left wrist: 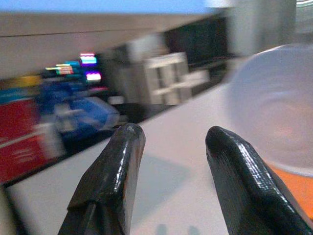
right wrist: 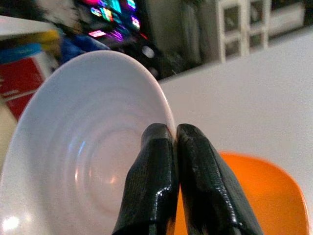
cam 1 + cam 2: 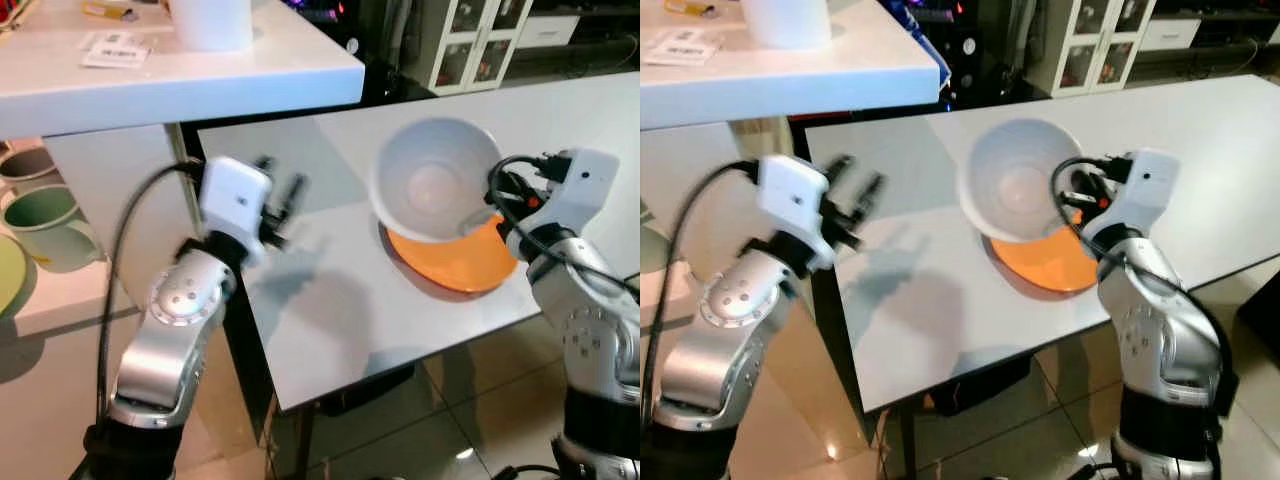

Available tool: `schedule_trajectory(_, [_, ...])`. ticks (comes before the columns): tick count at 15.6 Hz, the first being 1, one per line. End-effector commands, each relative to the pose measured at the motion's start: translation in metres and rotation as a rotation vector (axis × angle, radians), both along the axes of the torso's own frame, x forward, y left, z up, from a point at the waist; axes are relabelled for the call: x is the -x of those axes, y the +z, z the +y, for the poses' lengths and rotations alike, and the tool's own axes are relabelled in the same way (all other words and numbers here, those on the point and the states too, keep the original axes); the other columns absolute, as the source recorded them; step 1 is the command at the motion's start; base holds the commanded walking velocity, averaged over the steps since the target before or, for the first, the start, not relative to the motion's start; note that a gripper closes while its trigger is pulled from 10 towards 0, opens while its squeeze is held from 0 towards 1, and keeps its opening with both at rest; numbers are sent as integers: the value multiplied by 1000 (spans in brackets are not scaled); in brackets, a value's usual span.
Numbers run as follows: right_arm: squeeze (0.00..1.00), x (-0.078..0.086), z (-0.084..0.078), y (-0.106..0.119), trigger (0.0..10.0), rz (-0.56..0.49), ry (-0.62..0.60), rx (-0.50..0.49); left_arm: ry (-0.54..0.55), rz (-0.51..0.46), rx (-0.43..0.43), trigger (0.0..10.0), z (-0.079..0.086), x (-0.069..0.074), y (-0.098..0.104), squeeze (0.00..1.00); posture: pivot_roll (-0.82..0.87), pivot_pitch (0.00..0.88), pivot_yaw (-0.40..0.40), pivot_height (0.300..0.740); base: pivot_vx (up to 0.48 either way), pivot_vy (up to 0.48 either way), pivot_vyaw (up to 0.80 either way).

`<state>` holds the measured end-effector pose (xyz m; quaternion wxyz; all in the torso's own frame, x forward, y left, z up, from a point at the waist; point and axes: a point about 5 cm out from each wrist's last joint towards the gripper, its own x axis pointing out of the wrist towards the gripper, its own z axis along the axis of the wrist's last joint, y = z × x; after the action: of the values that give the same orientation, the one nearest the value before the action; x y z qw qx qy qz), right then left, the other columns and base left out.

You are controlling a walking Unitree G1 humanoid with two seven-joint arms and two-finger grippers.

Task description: Setting the table

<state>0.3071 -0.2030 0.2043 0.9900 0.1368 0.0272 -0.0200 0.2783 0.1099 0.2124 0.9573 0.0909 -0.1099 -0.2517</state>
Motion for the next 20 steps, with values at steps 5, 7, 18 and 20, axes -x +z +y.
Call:
schedule_trajectory(5, [0,-22,-31,-12,10000,131,-153,-105,-220,83,-5,10000,-18,15,-6,0,-41,0,-2,740,0,0,0])
schedule_trajectory(7, [0,-35,-39,-25,10000,205,-166,-130,-274,116,-5,10000,-21,18,-9,0,-38,0,-1,740,0,0,0])
schedule_trajectory(18, [0,-70,-42,-50,10000,320,-171,-332,-338,155,-53,10000,-26,27,-11,0,-23,0,2,740,0,0,0])
schedule_trajectory(20, [0,-68,-50,-47,10000,319,-197,-353,-341,158,-53,10000,-27,27,-11,0,-25,0,3,740,0,0,0])
